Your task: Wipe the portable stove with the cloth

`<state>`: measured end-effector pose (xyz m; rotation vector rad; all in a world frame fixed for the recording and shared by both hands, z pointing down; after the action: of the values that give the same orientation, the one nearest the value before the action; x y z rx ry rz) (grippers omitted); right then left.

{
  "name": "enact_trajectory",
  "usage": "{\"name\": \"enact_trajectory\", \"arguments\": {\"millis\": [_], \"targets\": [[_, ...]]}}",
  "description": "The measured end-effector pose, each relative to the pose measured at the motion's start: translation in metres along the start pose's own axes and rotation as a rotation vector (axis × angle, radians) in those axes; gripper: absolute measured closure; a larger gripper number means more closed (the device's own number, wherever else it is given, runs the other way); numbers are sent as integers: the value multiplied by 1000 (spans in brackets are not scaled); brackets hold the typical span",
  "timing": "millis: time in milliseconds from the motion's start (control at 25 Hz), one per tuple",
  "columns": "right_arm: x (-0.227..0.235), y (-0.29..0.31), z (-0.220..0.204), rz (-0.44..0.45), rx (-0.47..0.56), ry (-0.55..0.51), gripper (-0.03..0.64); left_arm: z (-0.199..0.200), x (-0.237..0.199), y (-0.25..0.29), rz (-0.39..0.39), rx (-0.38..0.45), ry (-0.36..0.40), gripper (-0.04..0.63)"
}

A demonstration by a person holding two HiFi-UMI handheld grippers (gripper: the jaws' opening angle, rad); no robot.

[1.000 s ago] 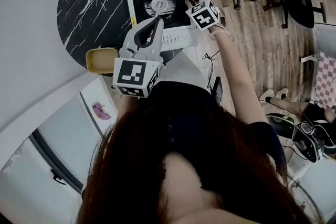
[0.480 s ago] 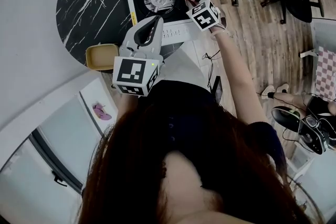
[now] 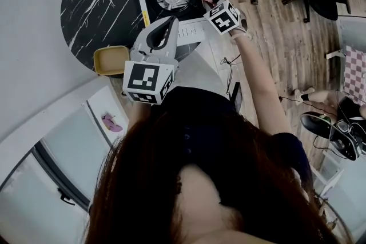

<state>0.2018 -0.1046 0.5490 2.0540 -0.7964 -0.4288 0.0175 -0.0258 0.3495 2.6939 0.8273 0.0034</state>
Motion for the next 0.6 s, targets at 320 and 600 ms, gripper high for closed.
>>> {"name": "enact_trajectory", "arguments": {"millis": [320,600], "targets": [[-14,-8,-8,-6,-13,4,563,-1,2,-9,-14,12,-2,586],[-26,-14,-18,-6,-21,13,563,-2,9,-19,-30,21,1,586]]}}
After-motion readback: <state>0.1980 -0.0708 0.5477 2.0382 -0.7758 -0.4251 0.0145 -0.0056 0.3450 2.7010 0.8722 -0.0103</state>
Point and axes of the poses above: the fingertips, and each gripper's own axes: y forward along the fingers, x to its right, z out of its top, the point moved 5 cm from there along -y, backward along the fingers, and after that the axes turned 15 degrees about z, right-handed, at the moved point
